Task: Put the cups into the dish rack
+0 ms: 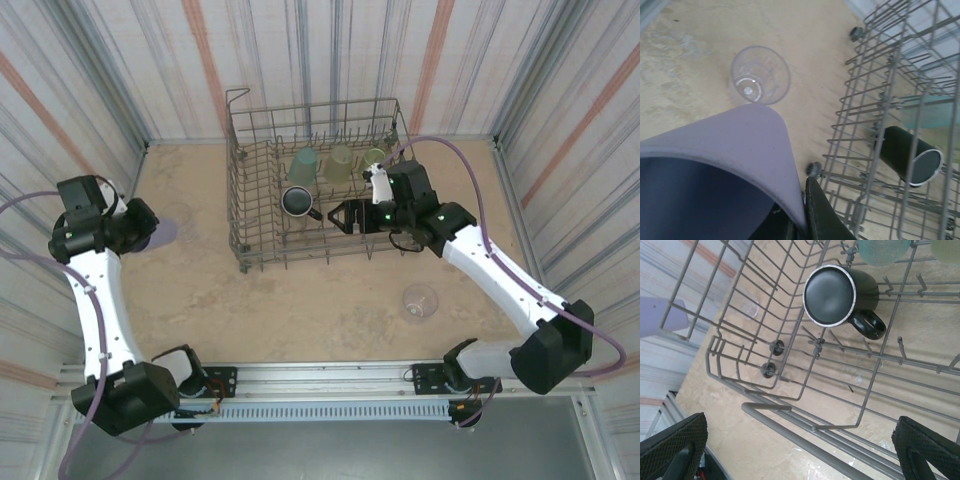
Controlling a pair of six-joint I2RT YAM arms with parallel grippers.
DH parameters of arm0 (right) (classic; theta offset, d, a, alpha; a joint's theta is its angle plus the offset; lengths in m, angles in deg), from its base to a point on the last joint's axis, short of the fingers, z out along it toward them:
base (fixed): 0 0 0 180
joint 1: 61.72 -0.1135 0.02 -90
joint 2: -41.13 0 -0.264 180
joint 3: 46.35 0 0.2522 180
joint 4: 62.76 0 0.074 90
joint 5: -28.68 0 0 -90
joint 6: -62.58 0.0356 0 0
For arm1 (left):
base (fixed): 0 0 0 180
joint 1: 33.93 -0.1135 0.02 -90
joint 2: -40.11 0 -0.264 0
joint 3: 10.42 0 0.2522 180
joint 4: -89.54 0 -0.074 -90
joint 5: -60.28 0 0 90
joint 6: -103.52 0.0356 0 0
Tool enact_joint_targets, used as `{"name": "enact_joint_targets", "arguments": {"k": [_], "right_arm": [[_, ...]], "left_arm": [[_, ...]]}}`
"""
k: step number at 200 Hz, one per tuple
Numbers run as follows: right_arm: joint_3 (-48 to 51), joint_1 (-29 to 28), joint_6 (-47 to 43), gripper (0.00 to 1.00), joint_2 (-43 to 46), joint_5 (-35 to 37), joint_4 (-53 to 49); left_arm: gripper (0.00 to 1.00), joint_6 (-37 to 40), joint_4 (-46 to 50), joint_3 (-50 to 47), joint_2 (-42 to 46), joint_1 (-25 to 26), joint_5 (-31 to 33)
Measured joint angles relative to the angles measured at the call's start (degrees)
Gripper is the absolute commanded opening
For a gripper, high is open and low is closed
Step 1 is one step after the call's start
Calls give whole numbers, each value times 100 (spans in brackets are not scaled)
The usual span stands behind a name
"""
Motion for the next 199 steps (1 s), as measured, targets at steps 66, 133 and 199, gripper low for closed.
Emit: {"name": "enact_joint_targets", "arguments": {"k": [66,133,199], "right_arm": [[-275,-256,85,99,-319,184,-90],[-433,-474,105,99,-409,208,-109],[-544,-461,369,99,-592,190,50]], "left_arm": [[0,-828,-1399,-782,393,0,-1097],[0,-1915,-3071,-1331,435,0,-1987],[0,-2361,-4238,-1331,492,24,-2769]]}}
